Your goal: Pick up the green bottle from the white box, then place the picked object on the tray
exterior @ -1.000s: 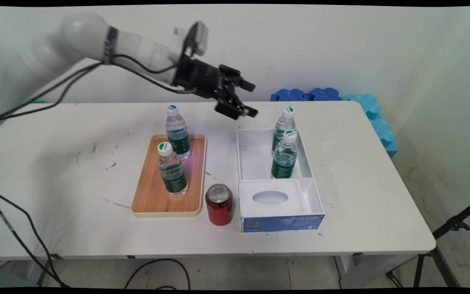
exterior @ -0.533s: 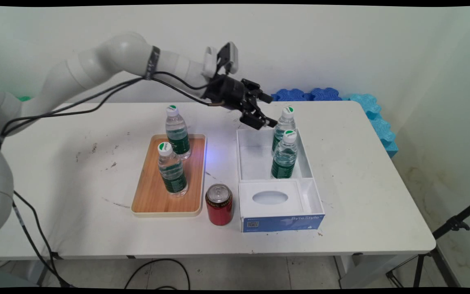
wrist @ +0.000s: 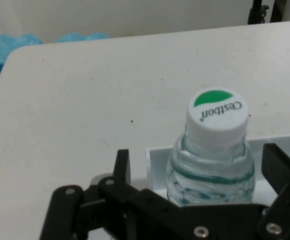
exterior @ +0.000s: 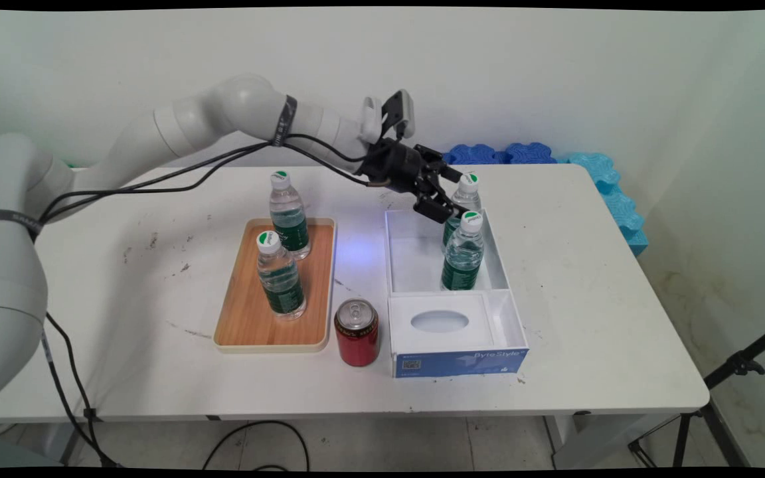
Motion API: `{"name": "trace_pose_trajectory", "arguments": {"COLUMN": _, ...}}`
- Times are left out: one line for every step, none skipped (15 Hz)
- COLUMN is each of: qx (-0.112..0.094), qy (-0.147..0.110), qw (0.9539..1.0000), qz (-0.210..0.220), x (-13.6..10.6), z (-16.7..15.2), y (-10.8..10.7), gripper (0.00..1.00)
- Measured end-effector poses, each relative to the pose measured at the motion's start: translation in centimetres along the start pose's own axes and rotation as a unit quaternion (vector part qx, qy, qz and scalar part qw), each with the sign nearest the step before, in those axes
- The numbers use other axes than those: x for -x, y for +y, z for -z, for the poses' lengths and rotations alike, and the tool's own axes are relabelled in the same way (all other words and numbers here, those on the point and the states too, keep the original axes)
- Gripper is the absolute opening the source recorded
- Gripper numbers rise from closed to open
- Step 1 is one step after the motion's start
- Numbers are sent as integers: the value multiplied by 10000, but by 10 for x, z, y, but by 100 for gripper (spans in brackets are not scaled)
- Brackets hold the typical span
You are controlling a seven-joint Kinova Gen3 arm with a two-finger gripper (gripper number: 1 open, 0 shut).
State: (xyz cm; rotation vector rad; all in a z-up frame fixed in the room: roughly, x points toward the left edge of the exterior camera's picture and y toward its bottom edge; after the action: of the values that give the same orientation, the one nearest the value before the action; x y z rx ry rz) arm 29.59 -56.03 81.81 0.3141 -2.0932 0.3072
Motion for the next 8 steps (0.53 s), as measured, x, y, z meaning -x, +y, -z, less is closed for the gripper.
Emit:
{"name": "trace_pose_trajectory", "arguments": {"qx": 13, "qy": 3, "qw": 10000, "qz": 9, "x": 1, "z": -4, "y": -1, "gripper": 100}}
{"name": "trace_pose_trajectory", "arguments": {"qx": 28, "qy": 6, "qw": 10000, "qz": 16, "x": 2, "z": -8, "y": -1, "gripper": 0}}
{"name": "trace_pose_trajectory", "arguments": {"qx": 44, "qy": 6, "qw": 10000, "qz": 22, "x": 3, "z": -11, "y": -1, "gripper": 0}}
{"name": "trace_pose_trajectory", "arguments": {"qx": 56, "qy": 7, "qw": 10000, "qz": 25, "x": 4, "z": -13, "y": -1, "gripper": 0}}
{"name": "trace_pose_trajectory", "arguments": {"qx": 67, "qy": 9, "qw": 10000, "qz": 26, "x": 4, "z": -15, "y": -1, "gripper": 0}}
{"name": "trace_pose_trajectory", "arguments": {"qx": 71, "qy": 14, "qw": 10000, "qz": 26, "x": 4, "z": -15, "y": -1, "gripper": 0}}
{"name": "trace_pose_trajectory", "arguments": {"qx": 78, "qy": 21, "qw": 10000, "qz": 20, "x": 3, "z": -15, "y": -2, "gripper": 0}}
{"name": "trace_pose_trajectory", "arguments": {"qx": 84, "qy": 35, "qw": 10000, "qz": 12, "x": 2, "z": -13, "y": -2, "gripper": 0}}
